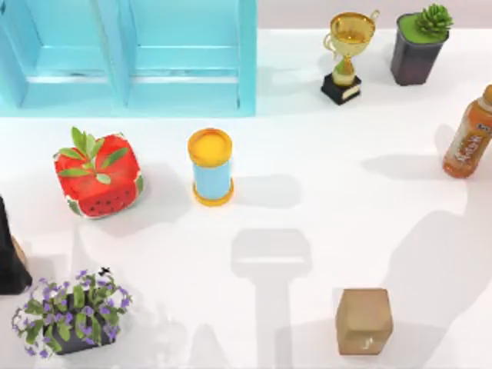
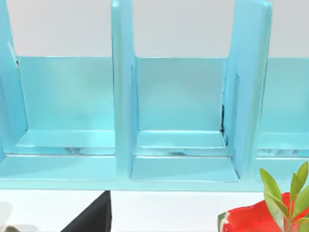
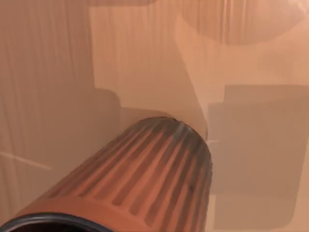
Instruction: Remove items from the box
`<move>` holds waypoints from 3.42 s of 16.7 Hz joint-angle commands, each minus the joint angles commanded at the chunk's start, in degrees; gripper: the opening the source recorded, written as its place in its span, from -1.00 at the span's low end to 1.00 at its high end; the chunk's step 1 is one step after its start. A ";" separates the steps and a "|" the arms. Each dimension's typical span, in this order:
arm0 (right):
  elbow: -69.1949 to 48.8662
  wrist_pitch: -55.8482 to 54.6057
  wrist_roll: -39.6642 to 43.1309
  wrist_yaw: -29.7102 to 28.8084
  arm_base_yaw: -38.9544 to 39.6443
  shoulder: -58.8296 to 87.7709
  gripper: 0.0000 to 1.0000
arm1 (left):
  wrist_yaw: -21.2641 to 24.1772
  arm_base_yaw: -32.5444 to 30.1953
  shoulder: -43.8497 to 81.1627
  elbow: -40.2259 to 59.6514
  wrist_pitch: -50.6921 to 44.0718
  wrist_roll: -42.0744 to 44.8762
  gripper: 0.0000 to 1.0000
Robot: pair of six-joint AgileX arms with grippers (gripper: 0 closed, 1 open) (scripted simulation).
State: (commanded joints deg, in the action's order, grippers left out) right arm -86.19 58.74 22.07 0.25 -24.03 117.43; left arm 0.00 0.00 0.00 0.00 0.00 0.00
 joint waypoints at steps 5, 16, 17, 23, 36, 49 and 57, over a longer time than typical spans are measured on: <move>0.00 0.00 0.00 0.00 0.00 0.00 0.25 | 0.00 0.00 0.00 0.00 0.00 0.00 1.00; 0.00 0.00 0.00 0.00 0.00 0.00 -1.00 | 0.00 0.00 0.00 0.00 0.00 0.00 1.00; 0.00 0.00 0.00 0.00 0.00 0.00 -1.00 | 0.00 0.00 0.00 0.00 0.00 0.00 1.00; -0.14 0.15 -0.03 0.15 -0.17 -0.11 -1.00 | 0.00 0.00 0.00 0.00 0.00 0.00 1.00; -26.24 23.29 1.08 4.68 -3.82 -4.04 -1.00 | 0.00 0.00 0.00 0.00 0.00 0.00 1.00; -26.24 27.91 -3.38 0.37 3.08 -1.07 -1.00 | 0.00 0.00 0.00 0.00 0.00 0.00 1.00; -16.44 20.32 -29.96 -1.37 30.54 0.27 -1.00 | 0.00 0.00 0.00 0.00 0.00 0.00 1.00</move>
State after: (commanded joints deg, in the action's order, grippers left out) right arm -102.63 79.06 -7.89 -1.12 6.50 117.70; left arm 0.00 0.00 0.00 0.00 0.00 0.00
